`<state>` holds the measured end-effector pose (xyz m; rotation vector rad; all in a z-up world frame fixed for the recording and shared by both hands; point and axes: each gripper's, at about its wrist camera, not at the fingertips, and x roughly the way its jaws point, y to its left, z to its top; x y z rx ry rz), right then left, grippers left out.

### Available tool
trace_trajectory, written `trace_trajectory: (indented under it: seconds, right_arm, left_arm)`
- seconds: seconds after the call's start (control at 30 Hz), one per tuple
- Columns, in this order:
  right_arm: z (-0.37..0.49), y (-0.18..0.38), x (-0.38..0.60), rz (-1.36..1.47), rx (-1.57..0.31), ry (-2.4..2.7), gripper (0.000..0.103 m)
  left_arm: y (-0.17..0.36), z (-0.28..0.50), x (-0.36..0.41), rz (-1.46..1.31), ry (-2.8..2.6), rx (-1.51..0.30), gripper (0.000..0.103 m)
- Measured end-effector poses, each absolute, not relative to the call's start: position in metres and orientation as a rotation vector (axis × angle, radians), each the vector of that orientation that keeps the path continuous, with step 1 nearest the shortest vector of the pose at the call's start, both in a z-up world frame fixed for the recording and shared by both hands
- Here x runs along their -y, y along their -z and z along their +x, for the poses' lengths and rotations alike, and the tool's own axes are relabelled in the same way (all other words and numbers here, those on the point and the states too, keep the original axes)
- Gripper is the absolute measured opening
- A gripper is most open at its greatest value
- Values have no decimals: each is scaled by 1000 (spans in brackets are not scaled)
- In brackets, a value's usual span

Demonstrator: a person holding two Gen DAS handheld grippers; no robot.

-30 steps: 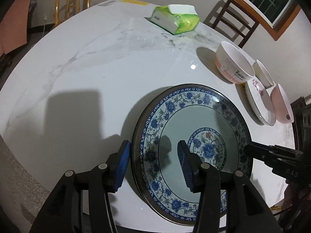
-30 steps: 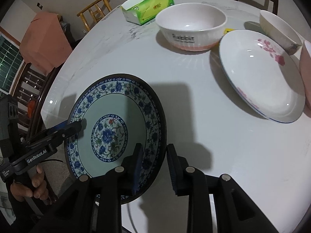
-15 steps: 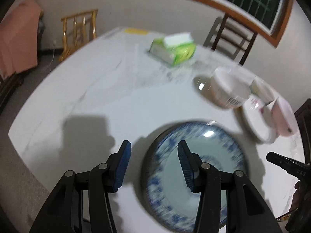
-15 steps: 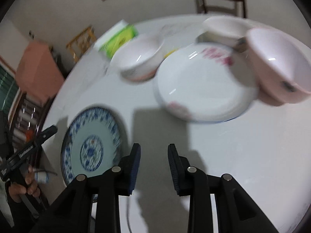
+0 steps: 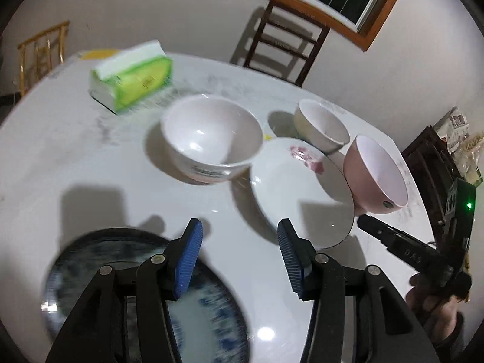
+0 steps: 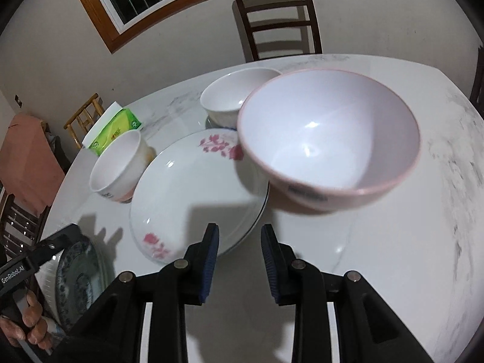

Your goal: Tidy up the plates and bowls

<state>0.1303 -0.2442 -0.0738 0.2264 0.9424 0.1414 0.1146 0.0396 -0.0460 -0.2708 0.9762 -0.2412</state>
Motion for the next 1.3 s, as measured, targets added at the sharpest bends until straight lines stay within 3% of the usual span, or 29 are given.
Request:
trace_trajectory:
  seconds: [0.33, 0.87, 1.07, 1.3]
  right_arm:
    - [157, 92, 251, 260, -941, -164, 27]
    - [179, 103, 264, 298, -964, -204, 17]
    - [182, 101, 262, 277, -989, -220, 12]
    - [167, 100, 260, 259, -1070, -212, 12]
  left_arm:
    - [84, 152, -14, -344, 229, -1085, 33]
    - [103, 180, -3, -339, 221, -1117, 24]
    - [104, 182, -3, -310, 218, -1125, 13]
    - [101, 173, 0, -272, 252, -1162, 13]
